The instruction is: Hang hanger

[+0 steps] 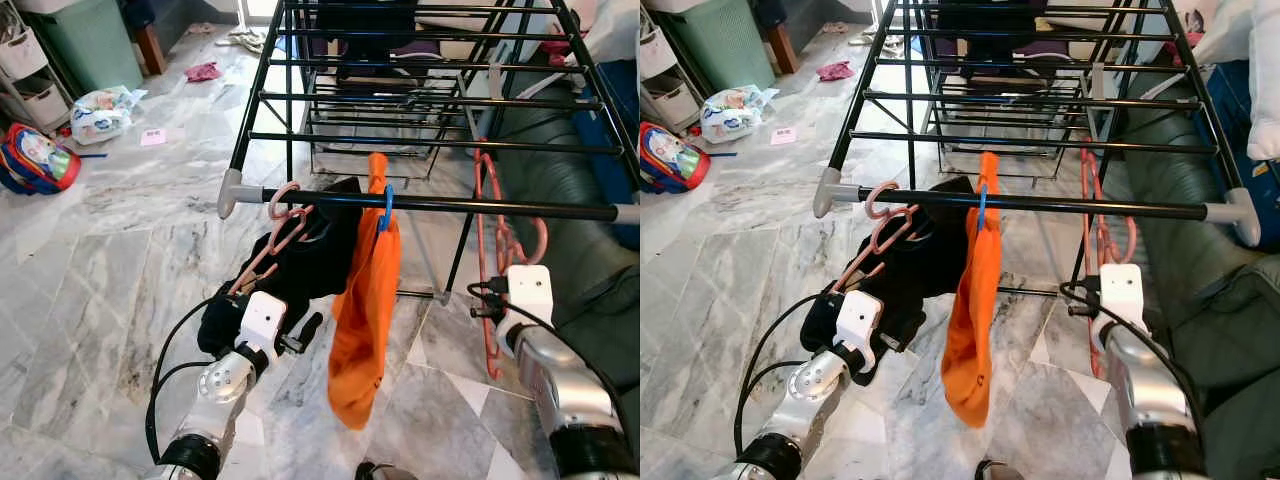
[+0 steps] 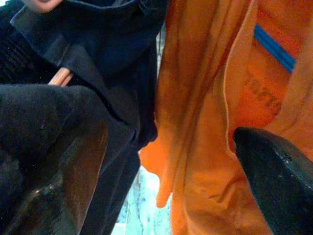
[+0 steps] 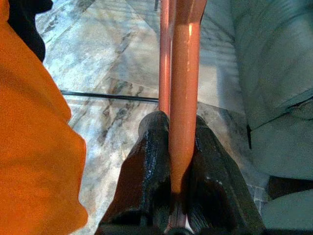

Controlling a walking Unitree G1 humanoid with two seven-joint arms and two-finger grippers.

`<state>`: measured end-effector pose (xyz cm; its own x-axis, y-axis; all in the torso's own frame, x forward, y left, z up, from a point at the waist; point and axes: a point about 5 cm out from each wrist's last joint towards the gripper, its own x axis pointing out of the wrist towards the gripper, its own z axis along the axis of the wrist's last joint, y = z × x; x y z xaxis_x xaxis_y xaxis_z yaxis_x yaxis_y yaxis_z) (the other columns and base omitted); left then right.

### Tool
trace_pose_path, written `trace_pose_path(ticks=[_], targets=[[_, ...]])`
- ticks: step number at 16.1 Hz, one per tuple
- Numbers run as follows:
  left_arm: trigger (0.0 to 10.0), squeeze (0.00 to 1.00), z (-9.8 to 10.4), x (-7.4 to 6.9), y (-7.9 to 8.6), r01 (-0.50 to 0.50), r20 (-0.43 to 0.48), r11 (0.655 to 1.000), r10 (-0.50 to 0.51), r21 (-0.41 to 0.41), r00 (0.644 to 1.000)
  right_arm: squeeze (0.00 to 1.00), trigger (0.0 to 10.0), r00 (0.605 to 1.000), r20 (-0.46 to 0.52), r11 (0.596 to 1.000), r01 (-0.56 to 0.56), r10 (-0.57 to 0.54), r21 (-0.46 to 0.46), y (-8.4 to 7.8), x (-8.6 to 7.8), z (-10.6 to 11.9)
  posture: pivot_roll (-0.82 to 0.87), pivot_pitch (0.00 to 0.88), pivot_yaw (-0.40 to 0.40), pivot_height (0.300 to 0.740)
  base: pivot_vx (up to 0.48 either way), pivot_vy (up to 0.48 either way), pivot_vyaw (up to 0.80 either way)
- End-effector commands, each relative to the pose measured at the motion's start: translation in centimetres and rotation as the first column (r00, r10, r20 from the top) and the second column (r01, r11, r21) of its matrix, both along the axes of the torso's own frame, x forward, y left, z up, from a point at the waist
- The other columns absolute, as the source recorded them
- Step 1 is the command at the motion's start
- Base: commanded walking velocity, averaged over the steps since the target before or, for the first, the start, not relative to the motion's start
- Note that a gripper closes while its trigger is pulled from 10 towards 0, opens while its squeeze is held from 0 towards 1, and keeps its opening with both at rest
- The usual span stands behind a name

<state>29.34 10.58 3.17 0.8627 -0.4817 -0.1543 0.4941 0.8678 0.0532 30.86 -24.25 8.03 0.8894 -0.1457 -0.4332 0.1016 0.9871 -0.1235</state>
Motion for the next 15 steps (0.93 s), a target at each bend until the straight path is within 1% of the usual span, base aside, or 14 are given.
trace_pose_path(ticks=[1, 2, 4, 5, 6, 8, 9, 10, 12, 15], targets=[[10.0, 0.00, -0.2, -0.2, 0.1, 0.003, -0.010, 1.000, -0.003, 0.000, 1.000, 0.00, 10.0, 0.995, 0.092, 1.000, -0.023, 0.025, -0.020, -0.1, 1.3, 2.6, -0.12, 0.159, 0.017, 0.740, 0.000, 0.000, 0.00], [10.0, 0.00, -0.2, -0.2, 0.1, 0.003, -0.011, 1.000, -0.003, 0.001, 1.000, 0.00, 10.0, 0.995, 0.098, 0.999, -0.029, 0.031, -0.022, 0.0, 1.3, 2.7, -0.12, 0.156, 0.016, 0.740, 0.000, 0.000, 0.00], [10.0, 0.00, -0.3, -0.2, 0.0, 0.000, -0.017, 1.000, 0.000, 0.002, 1.000, 0.00, 10.0, 0.996, 0.075, 0.998, -0.043, 0.046, -0.040, 0.2, 0.2, 1.9, -0.12, 0.155, 0.012, 0.740, 0.000, 0.000, 0.00], [10.0, 0.00, -0.3, -0.1, 0.0, -0.002, -0.018, 1.000, 0.002, 0.003, 1.000, 0.00, 10.0, 0.997, 0.064, 0.999, -0.035, 0.037, -0.036, 0.2, -0.4, 1.3, -0.12, 0.155, 0.013, 0.740, 0.000, 0.000, 0.00], [10.0, 0.00, -0.3, -0.2, 0.0, -0.004, -0.020, 1.000, 0.004, 0.003, 1.000, 0.00, 10.0, 0.998, 0.059, 0.999, -0.032, 0.034, -0.029, 0.6, -1.7, 0.4, -0.13, 0.154, 0.015, 0.740, 0.000, 0.000, 0.00], [10.0, 0.00, -0.3, -0.1, 0.0, 0.001, -0.022, 1.000, -0.001, 0.004, 1.000, 0.00, 10.0, 0.998, 0.060, 0.999, -0.033, 0.034, -0.026, 1.3, -2.9, -0.2, -0.14, 0.154, 0.024, 0.740, 0.000, 0.000, 0.00], [10.0, 0.00, -0.2, 0.1, -0.2, 0.011, -0.023, 1.000, -0.010, 0.007, 1.000, 0.00, 10.0, 0.996, 0.084, 1.000, -0.010, 0.011, -0.021, 1.8, -3.7, -0.4, -0.15, 0.156, 0.036, 0.740, 0.000, 0.000, 0.00], [10.0, 0.00, -0.1, 0.1, -0.3, 0.018, -0.022, 1.000, -0.018, 0.008, 1.000, 0.00, 10.0, 0.994, 0.113, 1.000, 0.004, -0.002, -0.016, 2.1, -4.2, -0.3, -0.15, 0.156, 0.036, 0.740, 0.000, 0.000, 0.00], [10.0, 0.00, 0.1, 0.5, -0.5, 0.038, -0.022, 0.999, -0.038, 0.013, 0.999, 0.00, 10.0, 0.986, 0.164, 1.000, 0.013, -0.009, -0.024, 2.8, -4.5, 0.7, -0.18, 0.158, 0.059, 0.740, 0.000, 0.000, 0.00], [10.0, 0.00, 0.3, 0.7, -0.9, 0.052, -0.022, 0.999, -0.052, 0.015, 0.998, 0.00, 10.0, 0.983, 0.184, 0.999, 0.020, -0.014, -0.035, 2.4, -3.7, 1.9, -0.19, 0.155, 0.063, 0.740, 0.000, 0.000, 0.00]])
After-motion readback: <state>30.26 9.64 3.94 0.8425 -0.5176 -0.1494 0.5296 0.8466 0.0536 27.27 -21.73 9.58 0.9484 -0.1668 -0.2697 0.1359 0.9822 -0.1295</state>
